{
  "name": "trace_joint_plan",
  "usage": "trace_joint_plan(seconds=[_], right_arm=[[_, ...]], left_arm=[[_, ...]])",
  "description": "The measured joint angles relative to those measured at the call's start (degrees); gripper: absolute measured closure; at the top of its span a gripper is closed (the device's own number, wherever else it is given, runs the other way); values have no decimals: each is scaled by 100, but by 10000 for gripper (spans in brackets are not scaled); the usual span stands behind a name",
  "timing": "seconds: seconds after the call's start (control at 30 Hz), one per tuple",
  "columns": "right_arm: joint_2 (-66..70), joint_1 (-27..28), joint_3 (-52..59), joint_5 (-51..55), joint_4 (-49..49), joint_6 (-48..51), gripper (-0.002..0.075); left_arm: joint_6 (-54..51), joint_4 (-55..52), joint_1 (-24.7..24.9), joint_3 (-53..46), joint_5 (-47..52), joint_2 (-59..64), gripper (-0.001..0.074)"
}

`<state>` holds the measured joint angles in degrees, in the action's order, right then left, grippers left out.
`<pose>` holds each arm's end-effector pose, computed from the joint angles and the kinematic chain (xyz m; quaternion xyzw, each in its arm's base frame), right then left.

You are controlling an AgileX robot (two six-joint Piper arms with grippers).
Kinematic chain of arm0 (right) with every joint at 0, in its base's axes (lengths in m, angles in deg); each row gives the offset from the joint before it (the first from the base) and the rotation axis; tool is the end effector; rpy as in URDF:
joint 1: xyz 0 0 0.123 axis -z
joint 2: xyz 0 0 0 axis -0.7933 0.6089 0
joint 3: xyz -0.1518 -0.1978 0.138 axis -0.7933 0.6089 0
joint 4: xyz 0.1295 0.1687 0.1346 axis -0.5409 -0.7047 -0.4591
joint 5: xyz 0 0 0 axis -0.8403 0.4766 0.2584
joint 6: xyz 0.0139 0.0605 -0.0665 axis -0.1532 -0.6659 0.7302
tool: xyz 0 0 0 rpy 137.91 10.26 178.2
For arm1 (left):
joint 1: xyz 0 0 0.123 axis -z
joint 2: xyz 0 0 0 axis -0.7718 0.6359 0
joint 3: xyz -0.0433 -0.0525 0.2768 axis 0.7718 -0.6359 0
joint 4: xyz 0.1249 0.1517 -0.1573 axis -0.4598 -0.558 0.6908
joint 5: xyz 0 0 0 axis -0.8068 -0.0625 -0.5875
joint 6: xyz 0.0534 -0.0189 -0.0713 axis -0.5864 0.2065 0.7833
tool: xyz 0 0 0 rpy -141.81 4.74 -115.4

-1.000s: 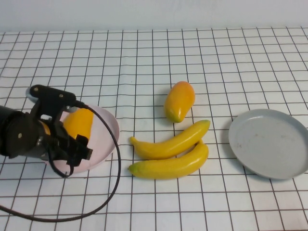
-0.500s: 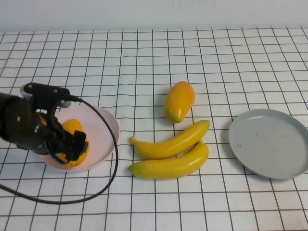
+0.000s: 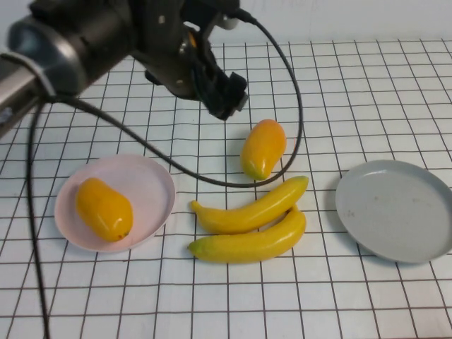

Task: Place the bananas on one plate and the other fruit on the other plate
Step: Put one type of fruit in the left plate

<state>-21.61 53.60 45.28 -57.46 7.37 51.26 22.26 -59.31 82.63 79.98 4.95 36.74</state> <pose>0.0535 0.0041 0.1721 0.0630 0.7965 0.0711 0.5971 0.3580 -0.2174 0.3346 0.3098 0.8905 -0.0394 0.3309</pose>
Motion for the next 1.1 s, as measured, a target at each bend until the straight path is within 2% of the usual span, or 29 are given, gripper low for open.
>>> trace_joint_plan(seconds=[0.17,0.43,0.57,0.87,1.0,1.1], right_arm=[[0,0,0,0,0,0,742],[0,0,0,0,0,0,742],[0,0,0,0,0,0,742],[0,0,0,0,0,0,742],[0,0,0,0,0,0,742],[0,0,0,0,0,0,742]], left_arm=[[-114,-23,236,1549,666,1514,83],[-83,434,262,3012,1022,3035,83],[-83,812,262,3166,867,3231,83],[-11,733,262,3202,884,3551,86],[0,723,262,3202,887,3572,171],[0,697,262,3202,897,3572,174]])
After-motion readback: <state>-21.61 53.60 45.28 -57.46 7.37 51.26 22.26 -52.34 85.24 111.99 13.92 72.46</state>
